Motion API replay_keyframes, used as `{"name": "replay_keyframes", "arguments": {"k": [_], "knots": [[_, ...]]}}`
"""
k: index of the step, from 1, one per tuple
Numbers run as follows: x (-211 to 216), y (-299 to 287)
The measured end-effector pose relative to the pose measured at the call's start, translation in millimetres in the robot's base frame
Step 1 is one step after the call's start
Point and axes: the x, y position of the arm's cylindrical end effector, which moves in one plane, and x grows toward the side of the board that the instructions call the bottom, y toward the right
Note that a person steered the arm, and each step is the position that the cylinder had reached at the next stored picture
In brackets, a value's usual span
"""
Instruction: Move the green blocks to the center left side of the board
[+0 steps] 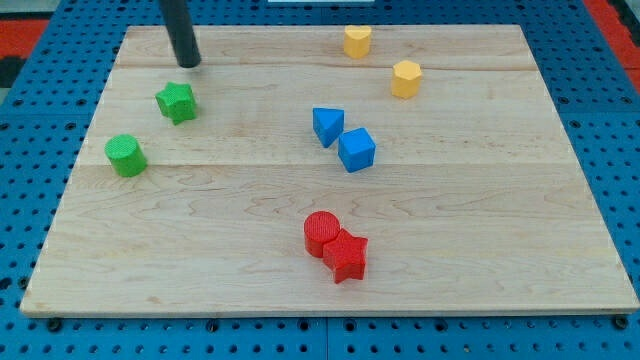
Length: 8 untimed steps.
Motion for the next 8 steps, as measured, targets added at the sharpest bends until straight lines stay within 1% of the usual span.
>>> {"name": "replay_keyframes", "arguments": {"k": [2, 3, 4, 5, 6, 7, 8], "knots": [[78.8, -41.7], [77.5, -32.0], [73.1, -2.3], [100.9, -10.9], [121.3, -54.9], [120.5, 12.8], [116.6, 22.9]]}}
